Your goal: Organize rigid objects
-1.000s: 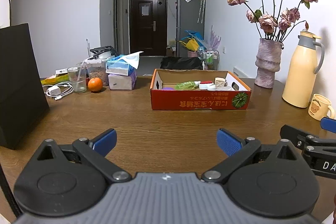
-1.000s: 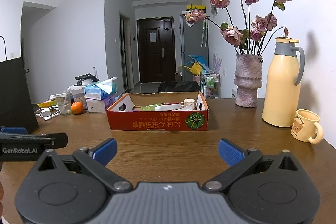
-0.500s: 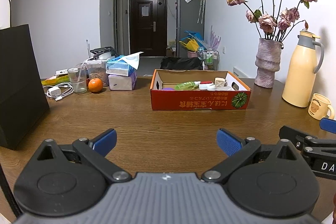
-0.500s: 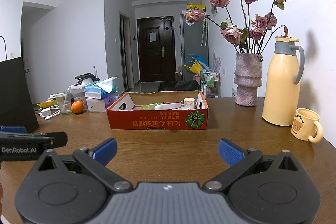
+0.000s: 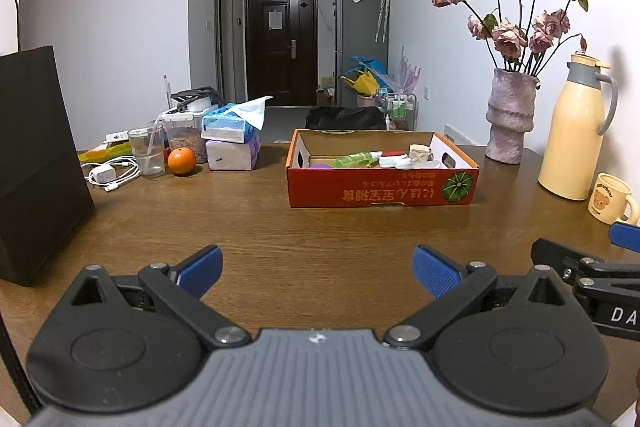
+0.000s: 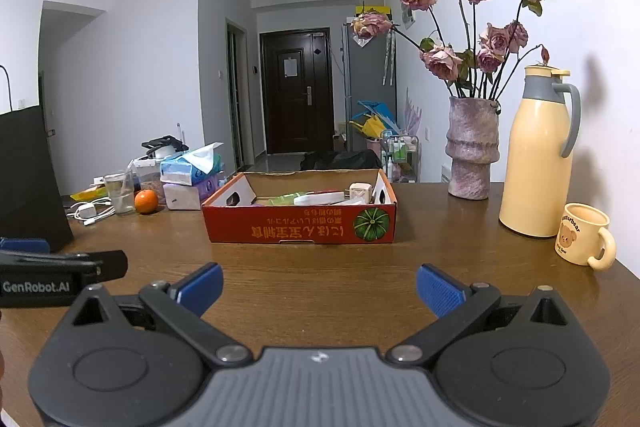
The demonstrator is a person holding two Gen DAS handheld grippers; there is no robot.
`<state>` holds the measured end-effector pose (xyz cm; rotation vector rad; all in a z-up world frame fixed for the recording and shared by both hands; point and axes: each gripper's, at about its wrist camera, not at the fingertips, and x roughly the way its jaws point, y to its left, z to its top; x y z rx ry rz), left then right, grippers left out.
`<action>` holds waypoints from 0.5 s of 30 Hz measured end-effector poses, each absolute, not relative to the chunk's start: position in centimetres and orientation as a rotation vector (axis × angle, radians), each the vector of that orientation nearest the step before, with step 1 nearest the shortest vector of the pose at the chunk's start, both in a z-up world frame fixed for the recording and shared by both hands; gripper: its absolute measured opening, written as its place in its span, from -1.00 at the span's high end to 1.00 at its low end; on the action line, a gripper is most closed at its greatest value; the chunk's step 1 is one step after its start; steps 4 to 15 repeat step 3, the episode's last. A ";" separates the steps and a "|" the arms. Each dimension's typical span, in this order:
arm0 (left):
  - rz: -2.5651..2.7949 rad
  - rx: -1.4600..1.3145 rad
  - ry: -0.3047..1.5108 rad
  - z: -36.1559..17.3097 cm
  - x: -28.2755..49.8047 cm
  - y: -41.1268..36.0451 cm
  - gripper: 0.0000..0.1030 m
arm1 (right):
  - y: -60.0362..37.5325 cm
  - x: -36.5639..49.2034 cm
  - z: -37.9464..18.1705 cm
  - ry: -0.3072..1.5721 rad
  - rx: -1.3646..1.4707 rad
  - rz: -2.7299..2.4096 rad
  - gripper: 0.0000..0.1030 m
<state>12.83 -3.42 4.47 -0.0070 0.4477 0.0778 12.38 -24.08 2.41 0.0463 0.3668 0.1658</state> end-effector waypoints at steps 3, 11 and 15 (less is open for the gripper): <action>0.075 -0.009 0.449 4.4 12.9 -3.4 -1.00 | -23.9 12.5 2.4 0.369 0.045 0.167 -1.00; 0.075 -0.009 0.449 4.4 12.9 -3.4 -1.00 | -23.9 12.5 2.4 0.369 0.045 0.167 -1.00; 0.075 -0.009 0.449 4.4 12.9 -3.4 -1.00 | -23.9 12.5 2.4 0.369 0.045 0.167 -1.00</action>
